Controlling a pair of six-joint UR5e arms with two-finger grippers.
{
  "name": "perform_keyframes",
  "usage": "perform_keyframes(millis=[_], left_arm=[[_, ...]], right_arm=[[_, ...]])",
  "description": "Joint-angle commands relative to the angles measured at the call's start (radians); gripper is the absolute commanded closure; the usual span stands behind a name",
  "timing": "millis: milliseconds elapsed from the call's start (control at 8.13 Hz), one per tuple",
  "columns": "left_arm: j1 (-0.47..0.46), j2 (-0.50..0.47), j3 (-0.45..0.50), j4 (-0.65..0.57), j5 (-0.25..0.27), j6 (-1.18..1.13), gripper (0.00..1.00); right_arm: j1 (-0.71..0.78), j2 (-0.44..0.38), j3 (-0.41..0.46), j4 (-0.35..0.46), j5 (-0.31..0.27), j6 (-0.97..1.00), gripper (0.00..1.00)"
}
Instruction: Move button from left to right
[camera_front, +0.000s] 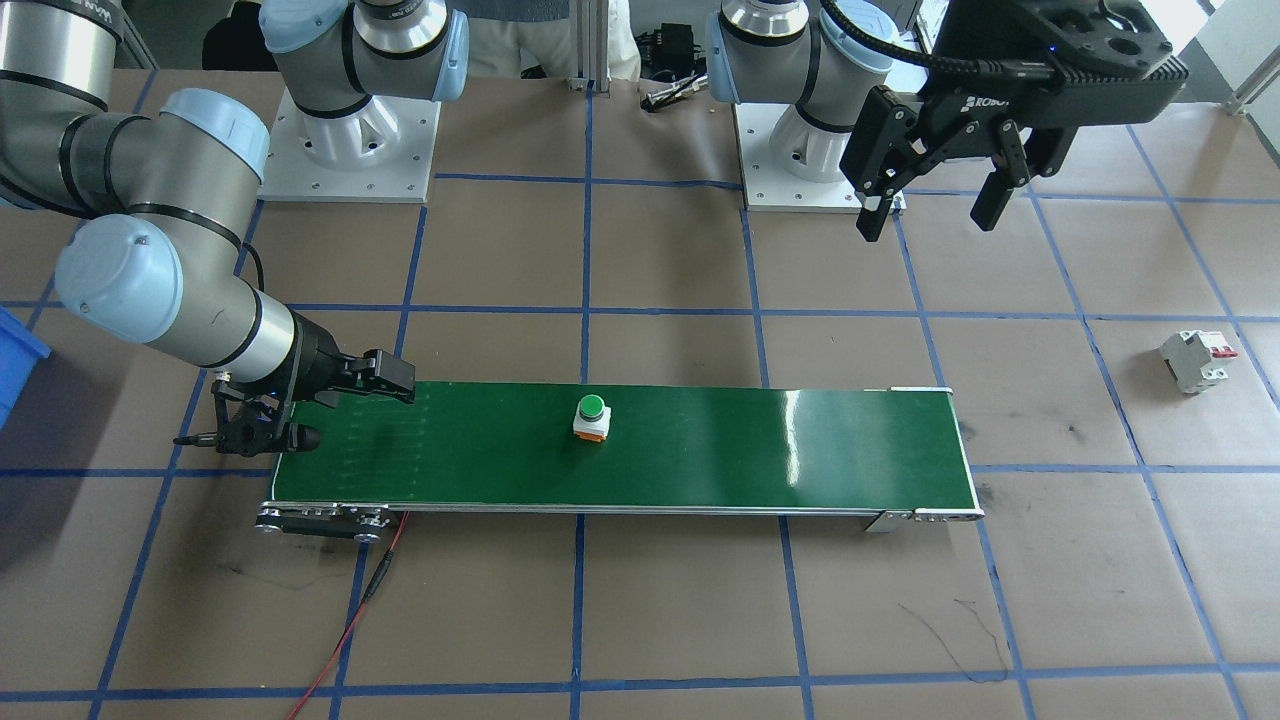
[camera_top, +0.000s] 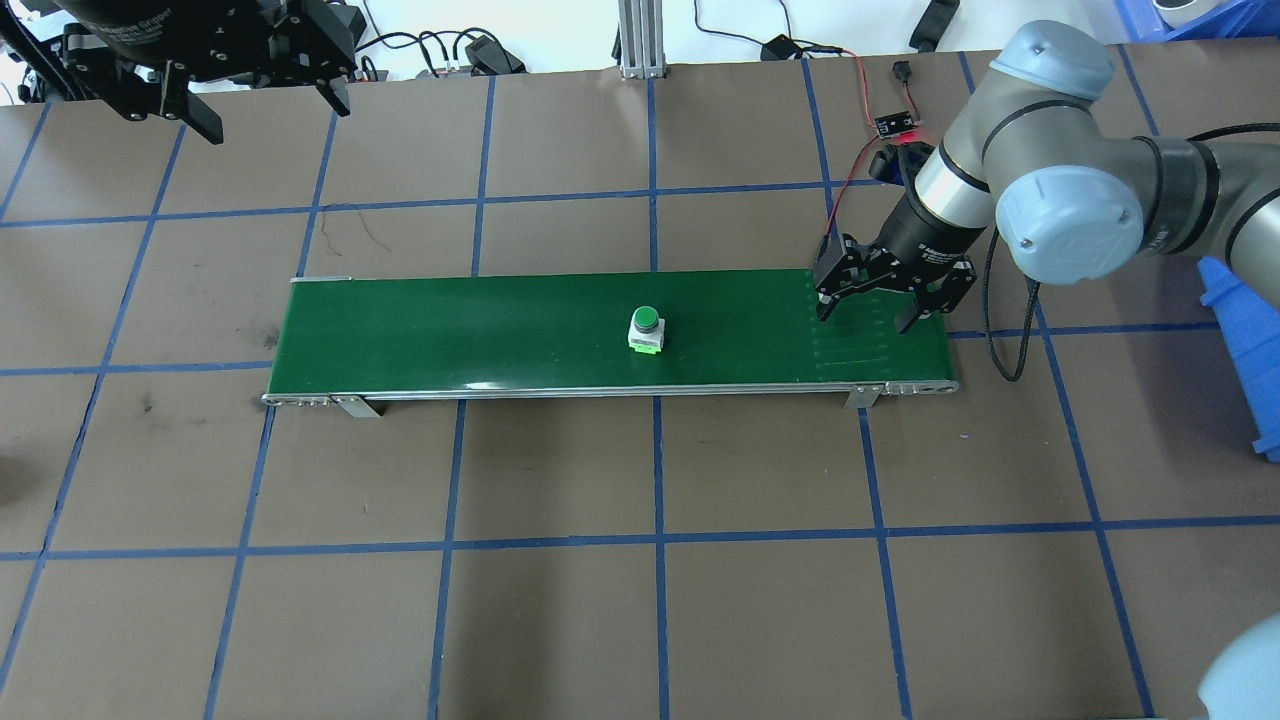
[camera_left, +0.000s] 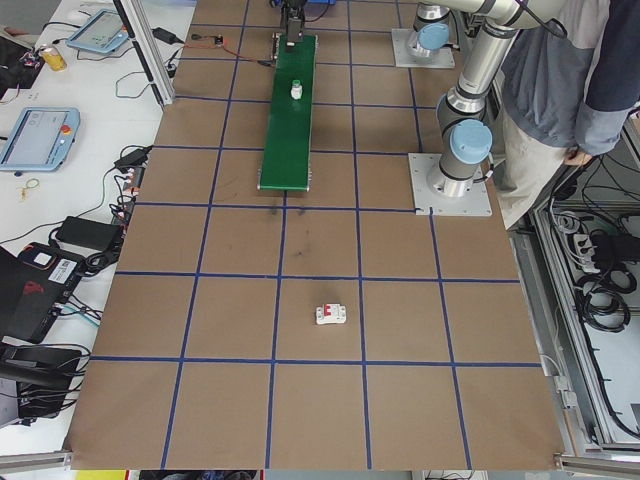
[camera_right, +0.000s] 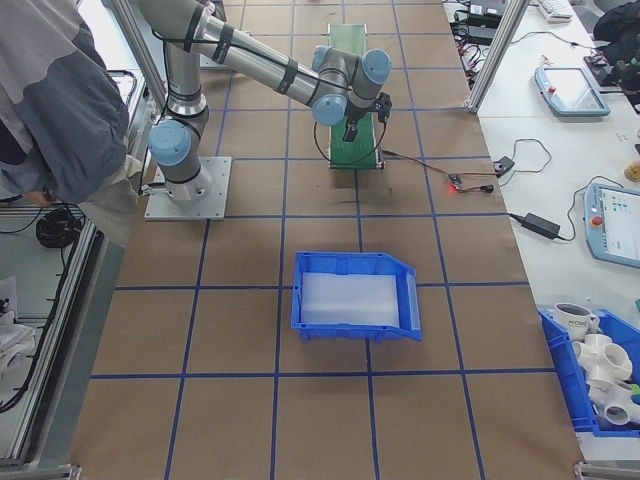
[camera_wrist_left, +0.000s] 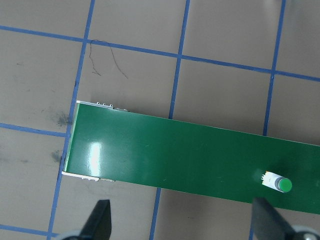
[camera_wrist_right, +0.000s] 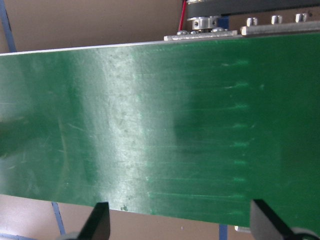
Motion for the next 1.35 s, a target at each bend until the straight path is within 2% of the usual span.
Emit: perform_keyframes(millis=[0,246,369,492,615,861,984,1230], left_arm=[[0.000,0.002,0.004,0.005,0.001,0.000,0.00],[0.000,0.002,0.001,0.005,0.001,0.000,0.00],[0.000,0.002,-0.002,0.005,0.001,0.001,0.00],[0.000,0.004,-0.002,0.005,0.001,0.001,0.00],[0.000,0.004,-0.002,0.005,0.001,0.001,0.00],[0.000,0.004,-0.002,0.005,0.001,0.001,0.00],[0.000,0.004,-0.002,0.005,0.001,0.001,0.00],[0.000,0.007,-0.002,0.005,0.001,0.001,0.00]], right_arm=[[0.000,0.000,0.001,0.000,0.005,0.001,0.00],[0.000,0.000,0.001,-0.005,0.011,0.016,0.00],[0.000,-0.001,0.000,-0.012,0.016,0.083,0.00],[0.003,-0.001,0.000,-0.011,0.070,0.152,0.00],[0.008,-0.004,-0.002,-0.011,0.094,0.160,0.00],[0.034,-0.003,-0.010,-0.029,0.094,0.185,0.00],[0.038,0.006,-0.013,-0.064,0.094,0.194,0.00],[0.054,0.014,-0.014,-0.069,0.082,0.239,0.00]])
